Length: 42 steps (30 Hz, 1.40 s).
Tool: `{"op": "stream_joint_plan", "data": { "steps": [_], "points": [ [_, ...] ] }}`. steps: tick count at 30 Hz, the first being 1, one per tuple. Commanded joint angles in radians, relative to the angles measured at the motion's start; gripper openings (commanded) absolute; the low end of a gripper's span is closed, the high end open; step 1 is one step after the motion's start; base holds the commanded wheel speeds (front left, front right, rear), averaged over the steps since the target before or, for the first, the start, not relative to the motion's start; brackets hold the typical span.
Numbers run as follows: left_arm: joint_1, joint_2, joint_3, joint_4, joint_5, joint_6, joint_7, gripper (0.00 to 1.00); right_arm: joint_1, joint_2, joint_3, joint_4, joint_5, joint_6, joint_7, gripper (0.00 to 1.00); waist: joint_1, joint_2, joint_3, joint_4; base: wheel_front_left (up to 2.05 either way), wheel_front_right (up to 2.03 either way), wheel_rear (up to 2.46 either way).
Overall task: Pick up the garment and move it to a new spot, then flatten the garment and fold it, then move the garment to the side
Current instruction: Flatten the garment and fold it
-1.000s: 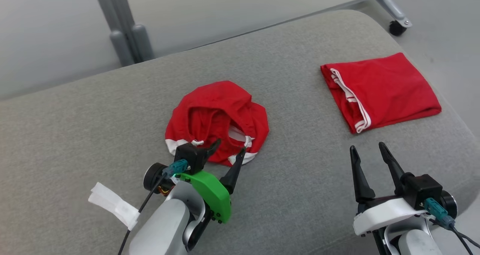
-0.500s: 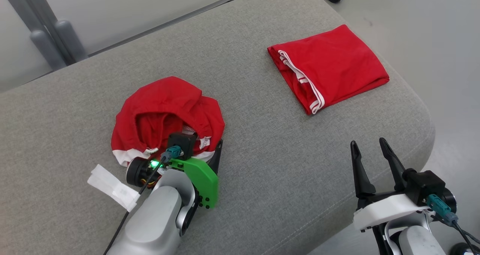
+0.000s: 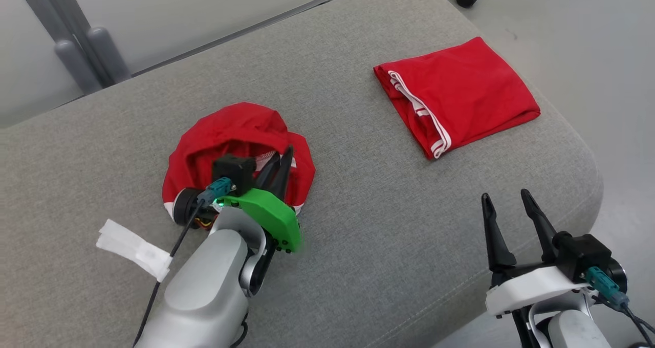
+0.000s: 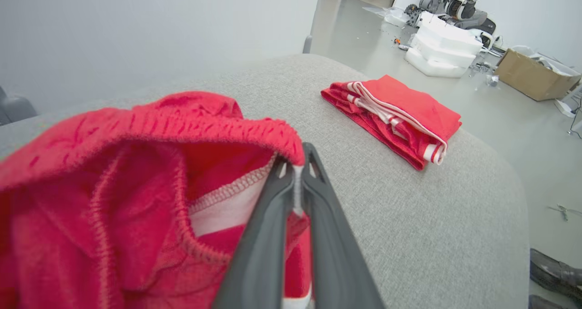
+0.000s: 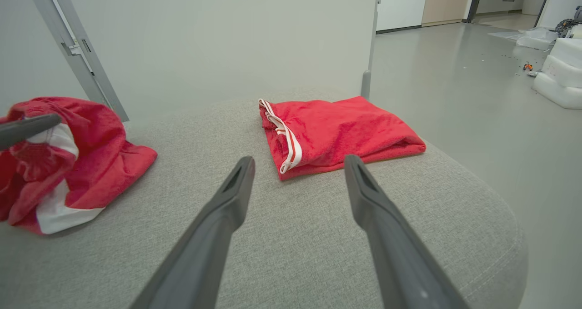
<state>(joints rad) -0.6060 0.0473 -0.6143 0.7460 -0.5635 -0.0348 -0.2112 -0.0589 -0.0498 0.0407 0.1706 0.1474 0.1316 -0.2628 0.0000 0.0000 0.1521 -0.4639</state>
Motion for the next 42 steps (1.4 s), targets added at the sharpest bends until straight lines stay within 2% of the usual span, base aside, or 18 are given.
{"op": "stream_joint_plan", "data": {
  "steps": [1, 3, 4, 7, 12, 18, 25, 26, 27, 28, 35, 42],
  "points": [
    [0.016, 0.012, 0.014, -0.023, -0.01, -0.002, -0.015, 0.0, 0.017, -0.001, -0.016, -0.007, -0.007, -0.002, -0.002, 1.0, 0.0, 0.0, -0.012, 0.028, 0.0, 0.0, 0.0],
    [0.045, 0.041, 0.035, -0.069, -0.019, 0.01, -0.027, 0.0, 0.024, -0.001, -0.03, -0.012, -0.012, -0.002, -0.002, 1.0, 0.0, 0.0, -0.017, 0.06, 0.0, 0.0, 0.0],
    [0.082, 0.083, 0.063, -0.126, -0.023, 0.027, -0.037, 0.0, 0.033, -0.001, -0.037, -0.014, -0.014, -0.002, -0.002, 1.0, 0.0, 0.0, -0.021, 0.093, 0.0, 0.0, 0.0],
    [0.162, 0.142, 0.102, -0.219, -0.035, 0.064, -0.042, 0.0, 0.037, -0.002, -0.043, -0.018, -0.013, -0.002, -0.002, 1.0, 0.0, 0.0, -0.024, 0.148, 0.0, 0.0, 0.0],
    [0.287, 0.212, 0.163, -0.311, -0.075, 0.113, -0.037, 0.0, 0.04, -0.002, -0.038, -0.015, -0.017, -0.002, -0.002, 1.0, 0.0, 0.0, -0.03, 0.232, 0.0, 0.0, 0.0],
    [0.368, 0.225, 0.2, -0.31, -0.11, 0.149, -0.035, 0.0, 0.026, -0.002, -0.023, -0.008, -0.027, -0.002, -0.002, 1.0, 0.0, 0.0, -0.04, 0.281, 0.0, 0.0, 0.0],
    [0.384, 0.207, 0.211, -0.216, -0.122, 0.17, -0.041, 0.0, 0.027, -0.002, -0.017, -0.001, -0.03, -0.002, -0.002, 1.0, 0.0, 0.0, -0.048, 0.297, 0.0, 0.0, 0.0],
    [0.379, 0.205, 0.209, -0.205, -0.119, 0.164, -0.043, 0.13, 0.026, -0.002, -0.015, 0.0, -0.029, -0.002, -0.002, 1.0, 0.0, 0.0, -0.049, 0.297, 0.0, 0.0, 0.0],
    [0.372, 0.205, 0.206, -0.198, -0.11, 0.156, -0.046, 0.91, 0.024, -0.002, -0.014, 0.001, -0.029, -0.002, -0.002, 1.0, 0.0, 0.0, -0.05, 0.296, 0.0, 0.0, 0.0],
    [0.368, 0.206, 0.203, -0.191, -0.104, 0.15, -0.047, 1.0, 0.024, -0.002, -0.013, 0.001, -0.029, -0.002, -0.002, 1.0, 0.0, 0.0, -0.051, 0.295, 0.0, 0.0, 0.0],
    [0.402, 0.218, 0.222, -0.178, -0.083, 0.106, -0.055, 1.0, 0.043, -0.002, -0.025, -0.003, -0.026, -0.002, -0.002, 1.0, 0.0, 0.0, -0.06, 0.3, 0.0, 0.0, 0.0],
    [0.524, 0.18, 0.427, -0.398, 0.019, 0.095, -0.054, 1.0, 0.07, -0.002, -0.068, -0.019, -0.036, -0.002, -0.002, 1.0, 0.0, 0.0, -0.078, 0.354, 0.0, 0.0, 0.0]
  ]
}}
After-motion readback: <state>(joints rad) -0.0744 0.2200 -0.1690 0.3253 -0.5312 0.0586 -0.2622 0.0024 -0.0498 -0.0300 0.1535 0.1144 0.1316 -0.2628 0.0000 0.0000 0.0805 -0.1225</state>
